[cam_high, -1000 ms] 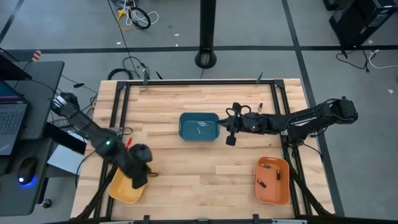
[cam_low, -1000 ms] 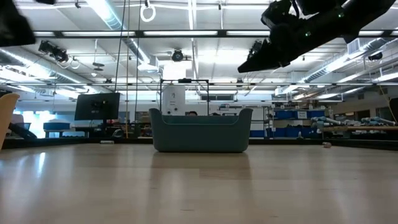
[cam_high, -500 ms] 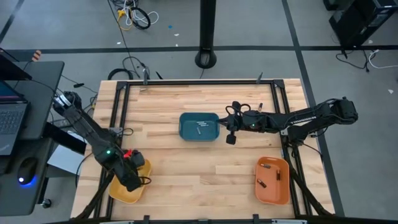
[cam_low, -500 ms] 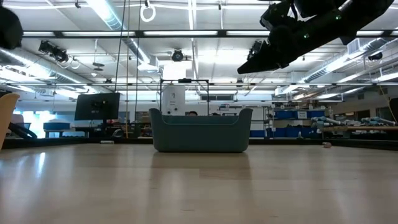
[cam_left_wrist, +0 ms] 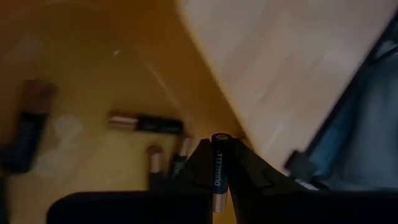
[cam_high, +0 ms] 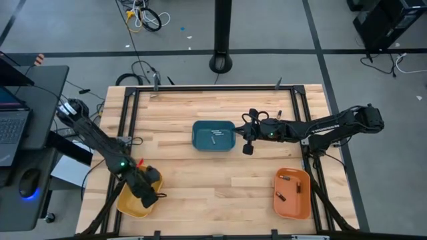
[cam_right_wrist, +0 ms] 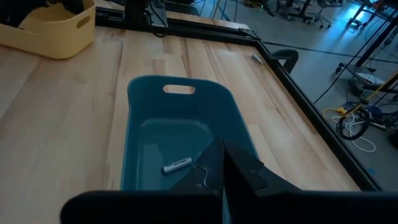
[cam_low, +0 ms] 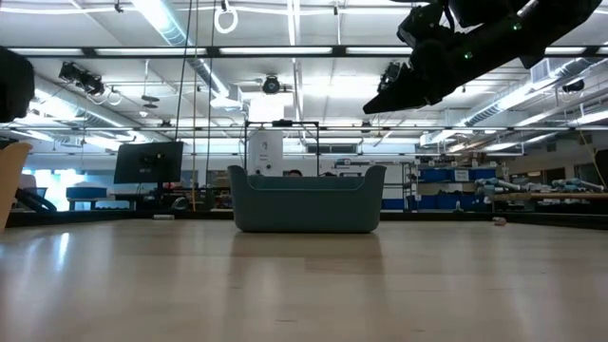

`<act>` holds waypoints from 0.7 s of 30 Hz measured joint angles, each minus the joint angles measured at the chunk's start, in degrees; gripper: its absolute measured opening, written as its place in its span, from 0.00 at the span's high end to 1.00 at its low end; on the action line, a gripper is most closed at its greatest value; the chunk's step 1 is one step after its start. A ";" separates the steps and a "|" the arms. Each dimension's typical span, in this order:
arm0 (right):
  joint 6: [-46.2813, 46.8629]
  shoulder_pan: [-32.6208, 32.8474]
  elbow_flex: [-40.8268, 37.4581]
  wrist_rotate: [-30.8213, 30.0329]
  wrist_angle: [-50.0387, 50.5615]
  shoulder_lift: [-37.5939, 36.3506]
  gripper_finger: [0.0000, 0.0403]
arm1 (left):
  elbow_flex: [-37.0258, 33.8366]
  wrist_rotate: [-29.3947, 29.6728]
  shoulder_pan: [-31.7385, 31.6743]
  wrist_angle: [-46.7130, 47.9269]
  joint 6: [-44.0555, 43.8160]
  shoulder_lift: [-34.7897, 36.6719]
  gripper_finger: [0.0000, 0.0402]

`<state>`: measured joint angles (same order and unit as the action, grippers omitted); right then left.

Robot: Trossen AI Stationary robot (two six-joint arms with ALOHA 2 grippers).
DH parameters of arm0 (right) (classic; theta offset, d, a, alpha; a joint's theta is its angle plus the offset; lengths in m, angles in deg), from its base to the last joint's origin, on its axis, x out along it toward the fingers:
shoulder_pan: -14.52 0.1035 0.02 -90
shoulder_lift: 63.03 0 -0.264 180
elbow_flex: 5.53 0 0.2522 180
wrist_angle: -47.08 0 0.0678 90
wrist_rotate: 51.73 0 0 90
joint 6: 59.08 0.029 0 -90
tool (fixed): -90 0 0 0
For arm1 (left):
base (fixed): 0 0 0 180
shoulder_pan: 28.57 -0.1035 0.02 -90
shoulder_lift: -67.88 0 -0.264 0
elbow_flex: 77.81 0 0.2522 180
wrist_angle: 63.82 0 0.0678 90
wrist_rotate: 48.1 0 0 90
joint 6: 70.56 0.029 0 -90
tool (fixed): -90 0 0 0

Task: Sort batteries
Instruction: Put the black battery into the yellow bin

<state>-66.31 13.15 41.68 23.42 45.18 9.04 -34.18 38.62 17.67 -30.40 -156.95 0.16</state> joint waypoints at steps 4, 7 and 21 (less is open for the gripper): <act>0.13 0.00 0.00 0.00 -0.03 0.00 0.96 | 0.00 1.42 -1.94 -4.94 0.55 -0.55 0.93; 0.16 0.00 0.00 0.00 -0.04 0.01 0.96 | 0.00 2.76 -2.91 -6.58 0.76 -0.55 0.93; 0.18 0.00 0.00 0.00 0.00 0.00 0.95 | 2.07 2.54 -6.18 9.29 0.39 -0.59 0.90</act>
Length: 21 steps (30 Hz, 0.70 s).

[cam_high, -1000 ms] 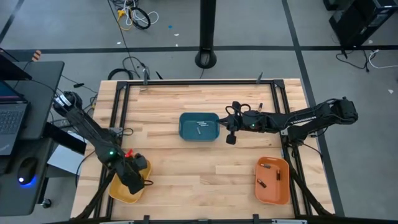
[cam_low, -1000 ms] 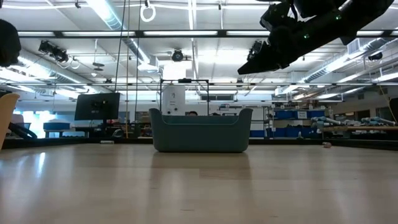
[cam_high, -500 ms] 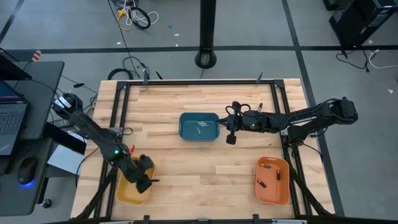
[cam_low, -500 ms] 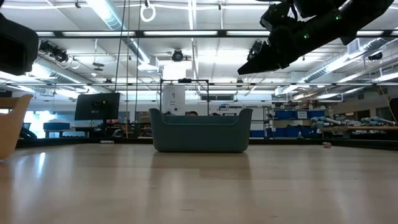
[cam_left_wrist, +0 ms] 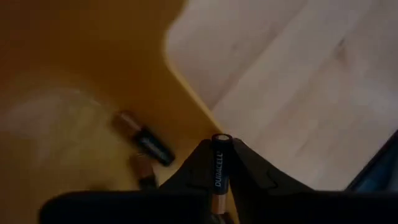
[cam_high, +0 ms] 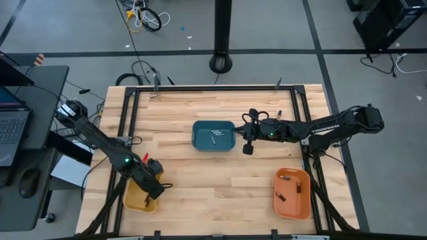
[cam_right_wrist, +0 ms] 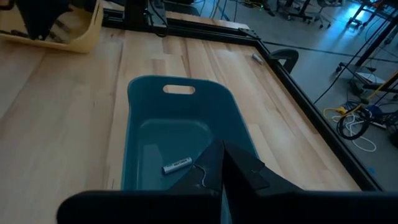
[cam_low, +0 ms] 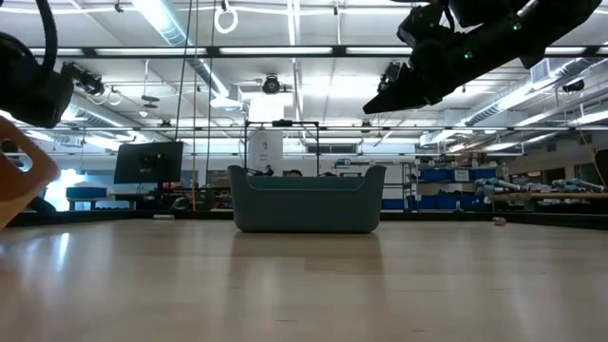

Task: Sort batteries
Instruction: Put the black battery into the yellow bin, then put the silver battery into the blue bin

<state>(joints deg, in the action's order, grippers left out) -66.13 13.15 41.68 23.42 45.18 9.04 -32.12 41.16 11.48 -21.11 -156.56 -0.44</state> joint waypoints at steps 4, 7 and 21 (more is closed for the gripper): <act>-0.01 0.00 0.00 0.00 -0.02 0.00 0.95 | 2.62 -1.95 -0.73 2.71 1.92 0.01 0.76; 0.00 0.00 0.00 0.00 -0.02 0.01 0.95 | 4.61 -2.42 -1.30 5.20 3.23 0.00 0.68; -0.02 0.00 0.00 0.00 -0.02 0.02 0.95 | 18.27 3.18 -1.82 24.22 13.43 0.02 0.69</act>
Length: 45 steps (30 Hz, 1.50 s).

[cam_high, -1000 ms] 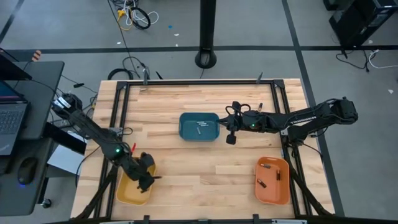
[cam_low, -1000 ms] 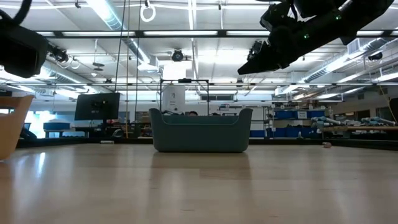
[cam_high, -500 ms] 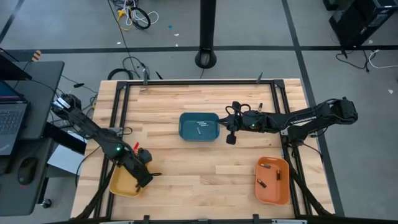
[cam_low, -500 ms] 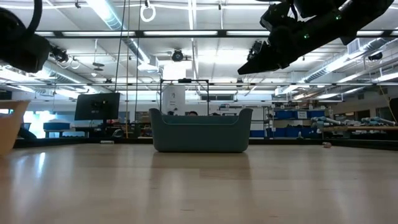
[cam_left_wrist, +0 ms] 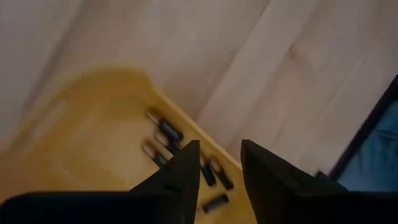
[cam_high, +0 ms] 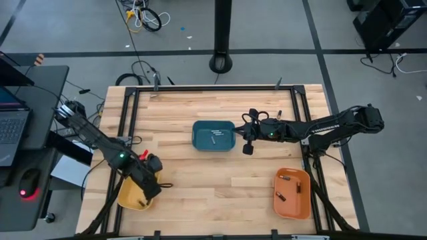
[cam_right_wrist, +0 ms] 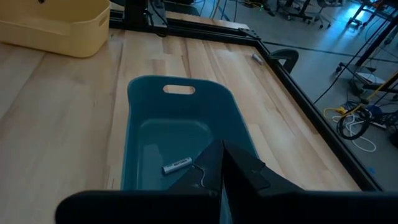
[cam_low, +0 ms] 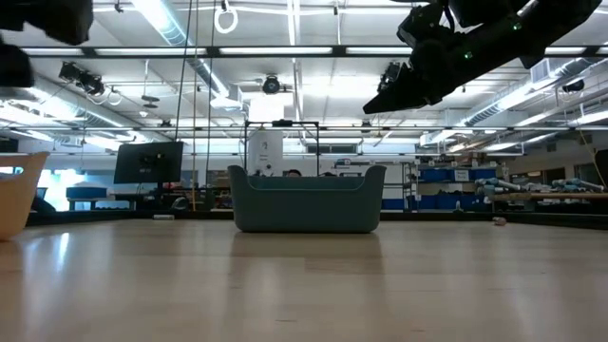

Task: Sort batteries
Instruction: Put the silver battery into the blue bin

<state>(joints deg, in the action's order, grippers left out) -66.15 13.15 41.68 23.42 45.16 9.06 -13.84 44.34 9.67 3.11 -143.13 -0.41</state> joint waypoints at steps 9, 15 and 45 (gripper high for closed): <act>3.20 0.47 0.49 -0.02 4.81 -0.19 0.96 | -0.54 17.64 -8.36 -15.18 31.34 0.01 0.97; 12.98 2.94 4.14 0.00 23.71 -0.19 0.95 | -7.17 11.78 -18.79 -47.49 60.63 0.02 0.98; 71.53 27.26 13.38 33.79 76.11 -0.06 0.97 | -23.18 -26.61 -49.90 -103.60 81.52 -7.98 0.98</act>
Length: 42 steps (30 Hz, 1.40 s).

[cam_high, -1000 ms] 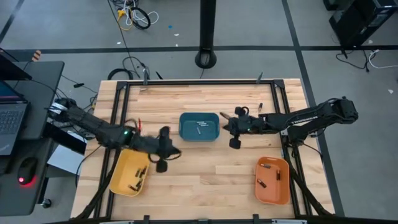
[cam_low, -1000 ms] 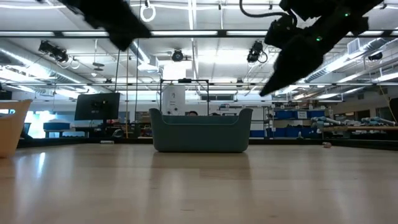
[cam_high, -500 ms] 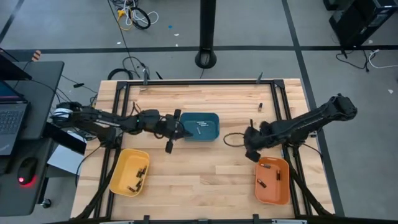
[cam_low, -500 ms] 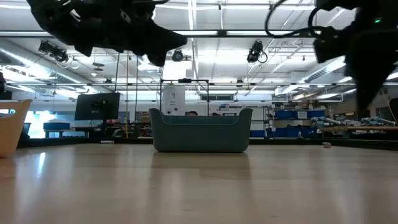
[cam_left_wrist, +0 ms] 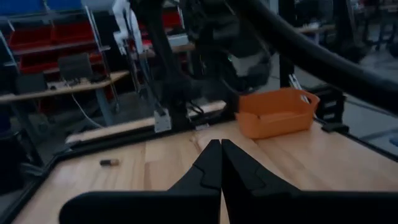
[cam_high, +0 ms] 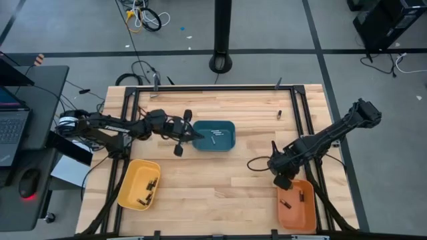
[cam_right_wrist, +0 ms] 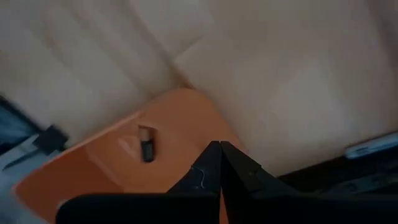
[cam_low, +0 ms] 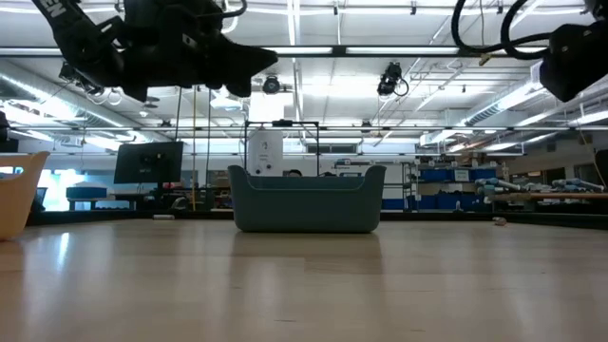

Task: Sort batteries
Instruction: Put the silver battery into the blue bin

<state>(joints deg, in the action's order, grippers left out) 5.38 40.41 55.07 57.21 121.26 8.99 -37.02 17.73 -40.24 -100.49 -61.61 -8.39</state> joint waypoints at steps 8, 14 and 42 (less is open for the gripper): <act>7.01 -0.80 3.74 -3.85 4.90 0.02 0.97 | -1.16 -2.09 -5.32 -1.97 -0.30 0.02 0.98; 9.02 -6.66 3.96 -7.28 18.50 0.02 0.90 | -1.16 -2.09 -8.81 -0.03 -0.28 0.02 0.98; -53.11 -17.34 -4.22 -4.50 15.14 23.59 0.98 | -2.96 -3.31 -12.36 2.18 1.53 0.02 0.98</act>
<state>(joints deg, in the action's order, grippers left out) -47.73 23.07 50.85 52.71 136.40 32.59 -39.98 14.42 -52.60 -98.31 -60.07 -8.37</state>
